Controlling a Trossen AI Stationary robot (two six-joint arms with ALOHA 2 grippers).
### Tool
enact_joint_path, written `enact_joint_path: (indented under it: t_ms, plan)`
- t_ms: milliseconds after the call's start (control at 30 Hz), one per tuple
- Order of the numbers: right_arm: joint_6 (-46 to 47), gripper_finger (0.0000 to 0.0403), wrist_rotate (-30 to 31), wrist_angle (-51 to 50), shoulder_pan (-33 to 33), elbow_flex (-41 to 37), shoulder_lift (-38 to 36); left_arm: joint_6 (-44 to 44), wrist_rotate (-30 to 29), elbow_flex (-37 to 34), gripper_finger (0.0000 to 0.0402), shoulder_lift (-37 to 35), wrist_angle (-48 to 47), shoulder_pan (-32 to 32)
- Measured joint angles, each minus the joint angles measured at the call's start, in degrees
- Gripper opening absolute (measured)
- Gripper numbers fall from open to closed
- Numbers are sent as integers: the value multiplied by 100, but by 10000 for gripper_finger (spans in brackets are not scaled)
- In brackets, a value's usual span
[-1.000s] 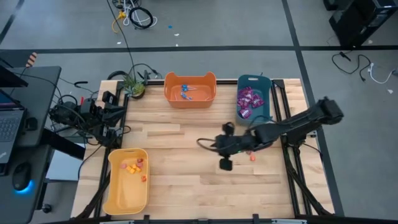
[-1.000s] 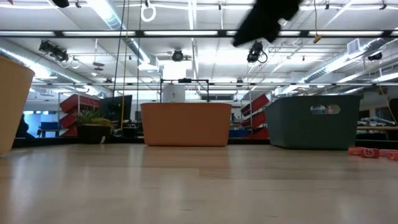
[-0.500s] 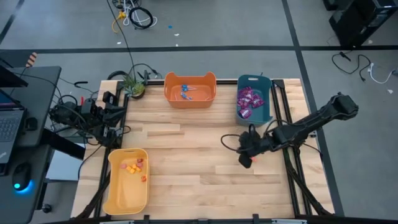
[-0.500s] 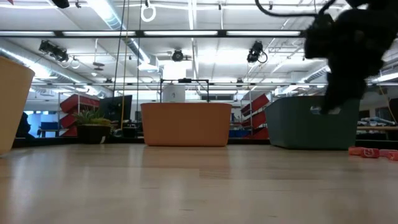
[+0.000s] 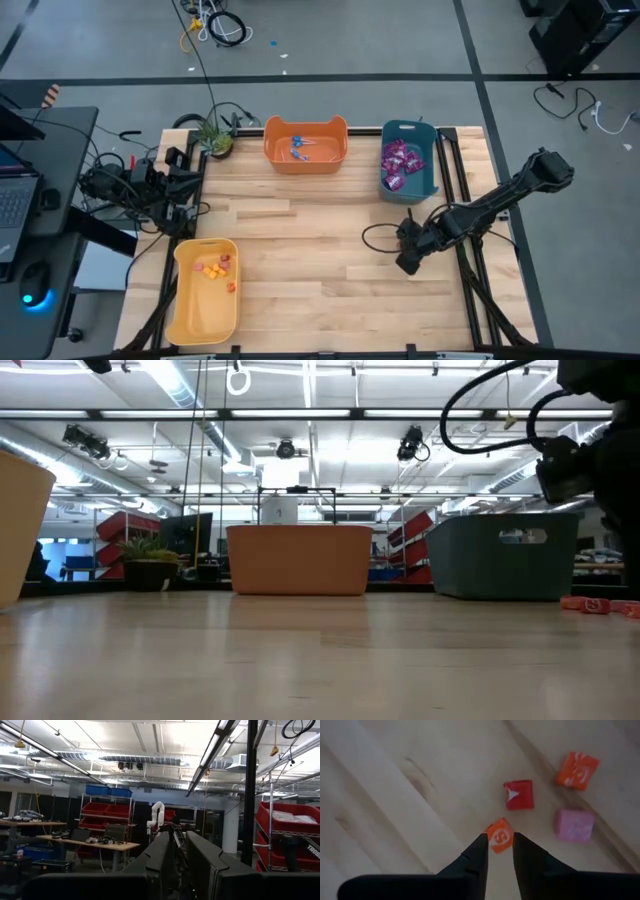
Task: Sort candy
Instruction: Put the red candy into the yellow bin
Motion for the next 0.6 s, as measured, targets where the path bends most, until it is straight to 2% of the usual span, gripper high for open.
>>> enact_joint_path:
  t_ms: [300, 600]
  plan:
    - [-386, 136, 581, -12, -7, 1, 29, 2, 0, 0, 67, 0, -7, -2]
    - [-1586, 184, 976, 198, -13, 1, 44, 2, -2, 0, 67, 2, -29, -1]
